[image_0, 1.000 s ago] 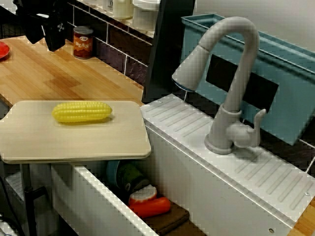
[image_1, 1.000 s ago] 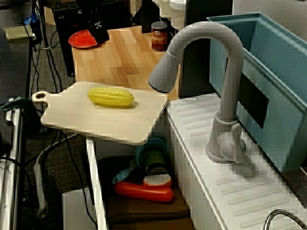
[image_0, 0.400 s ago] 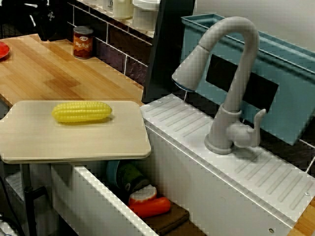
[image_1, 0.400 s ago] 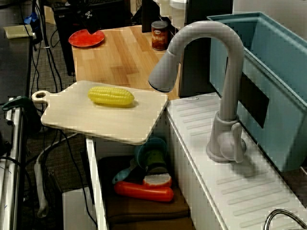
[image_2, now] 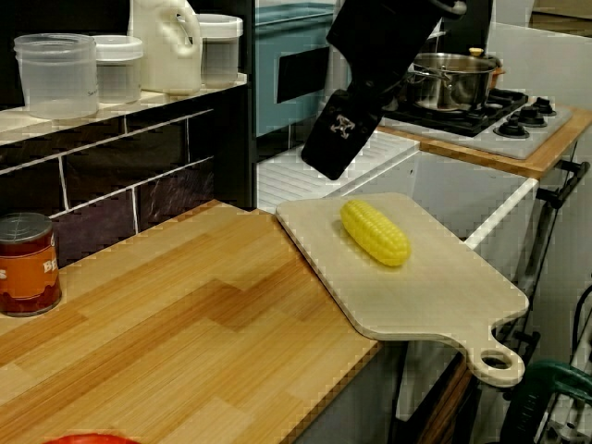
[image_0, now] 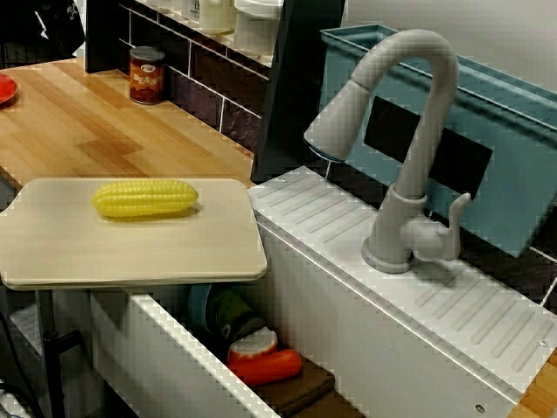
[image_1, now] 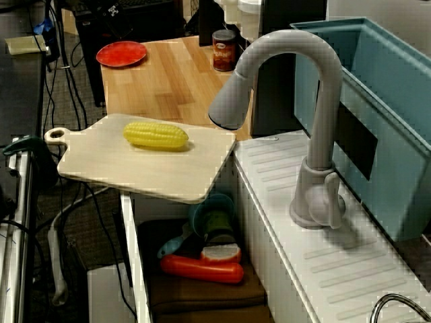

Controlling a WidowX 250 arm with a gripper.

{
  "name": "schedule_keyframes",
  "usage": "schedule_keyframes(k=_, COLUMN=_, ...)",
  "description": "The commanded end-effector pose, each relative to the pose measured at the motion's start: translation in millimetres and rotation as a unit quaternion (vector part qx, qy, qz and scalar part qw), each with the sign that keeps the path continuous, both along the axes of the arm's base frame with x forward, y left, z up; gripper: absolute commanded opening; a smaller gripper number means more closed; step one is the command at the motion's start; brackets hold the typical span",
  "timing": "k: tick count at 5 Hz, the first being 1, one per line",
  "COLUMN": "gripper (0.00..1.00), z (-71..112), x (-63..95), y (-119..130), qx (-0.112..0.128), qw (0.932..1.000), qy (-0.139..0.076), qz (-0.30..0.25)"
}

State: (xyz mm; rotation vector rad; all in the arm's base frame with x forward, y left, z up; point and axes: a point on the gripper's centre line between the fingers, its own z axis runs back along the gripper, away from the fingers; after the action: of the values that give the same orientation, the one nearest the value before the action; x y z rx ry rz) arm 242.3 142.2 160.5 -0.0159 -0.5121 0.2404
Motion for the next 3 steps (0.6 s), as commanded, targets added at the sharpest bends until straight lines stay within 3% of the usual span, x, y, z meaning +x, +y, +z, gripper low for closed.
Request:
schedule_keyframes(k=1, gripper=1.0, z=-1.6, x=4.4, y=7.1, qx=0.013, qw=0.9994, qy=-0.03, qz=0.009)
schedule_keyframes(k=3, gripper=1.0, z=3.8, x=7.6, y=-11.1, qx=0.028, qw=0.9979, qy=-0.057, qz=0.014)
